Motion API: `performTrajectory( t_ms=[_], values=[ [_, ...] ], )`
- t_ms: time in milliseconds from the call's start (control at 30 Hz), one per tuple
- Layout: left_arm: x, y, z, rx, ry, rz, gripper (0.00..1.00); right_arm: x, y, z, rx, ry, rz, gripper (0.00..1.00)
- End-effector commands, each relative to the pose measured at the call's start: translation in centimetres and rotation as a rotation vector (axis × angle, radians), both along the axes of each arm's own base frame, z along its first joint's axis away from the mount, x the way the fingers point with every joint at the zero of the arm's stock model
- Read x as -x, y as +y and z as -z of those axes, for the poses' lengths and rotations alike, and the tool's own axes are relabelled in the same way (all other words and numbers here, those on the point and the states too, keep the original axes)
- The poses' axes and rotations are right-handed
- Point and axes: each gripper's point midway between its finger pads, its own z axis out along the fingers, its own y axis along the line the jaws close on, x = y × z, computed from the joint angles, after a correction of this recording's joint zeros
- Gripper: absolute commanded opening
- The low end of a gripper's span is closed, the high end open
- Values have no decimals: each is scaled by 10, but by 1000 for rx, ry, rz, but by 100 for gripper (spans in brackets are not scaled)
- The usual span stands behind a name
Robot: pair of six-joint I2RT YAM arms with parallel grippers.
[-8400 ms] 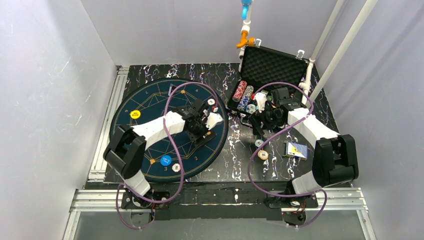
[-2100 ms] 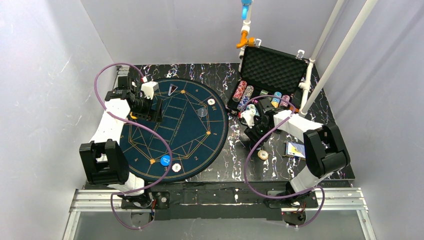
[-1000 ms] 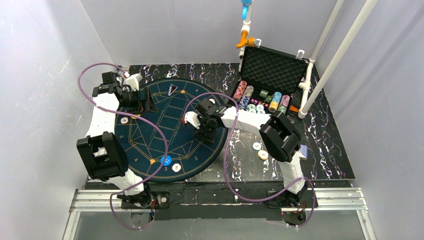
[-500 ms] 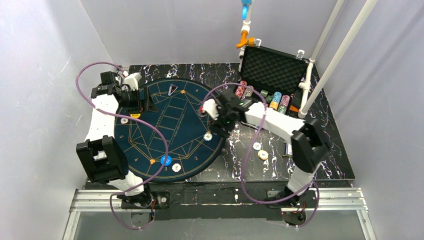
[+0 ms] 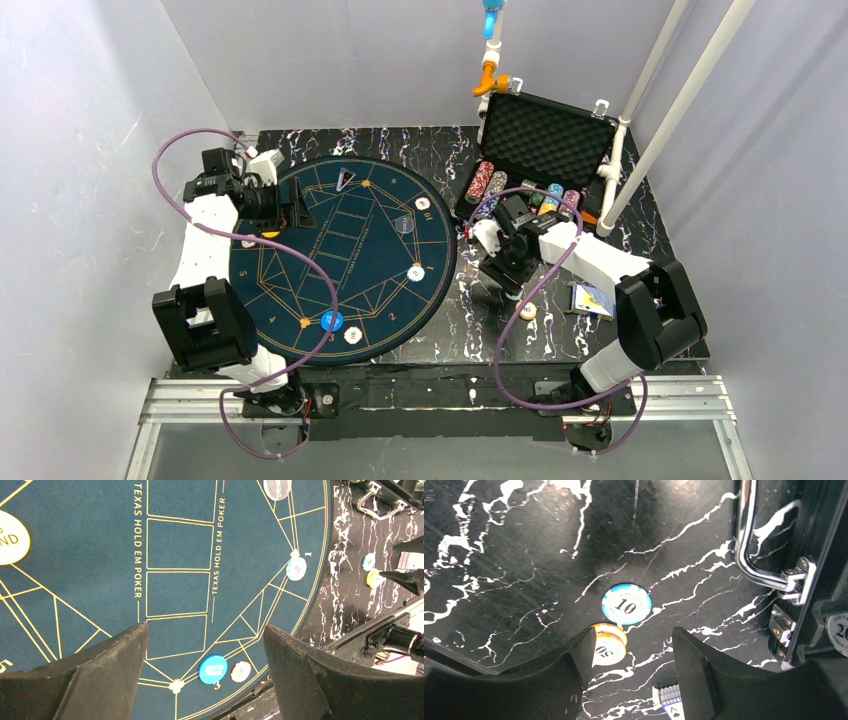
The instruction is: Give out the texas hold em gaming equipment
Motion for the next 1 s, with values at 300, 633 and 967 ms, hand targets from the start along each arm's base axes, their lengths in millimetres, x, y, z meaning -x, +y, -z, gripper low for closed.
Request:
performTrajectory(
  t_ms=[300,633,967],
  values=[
    [8,-4,-12,3,-43,2,84,-5,-1,13,7,13,3,68],
    [8,-3,-10,-5,-41,4,84,7,-4,37,14,74,-14,72],
    [5,-2,-8,-8,-33,1,84,4,-10,51,3,104,-4,48]
  ],
)
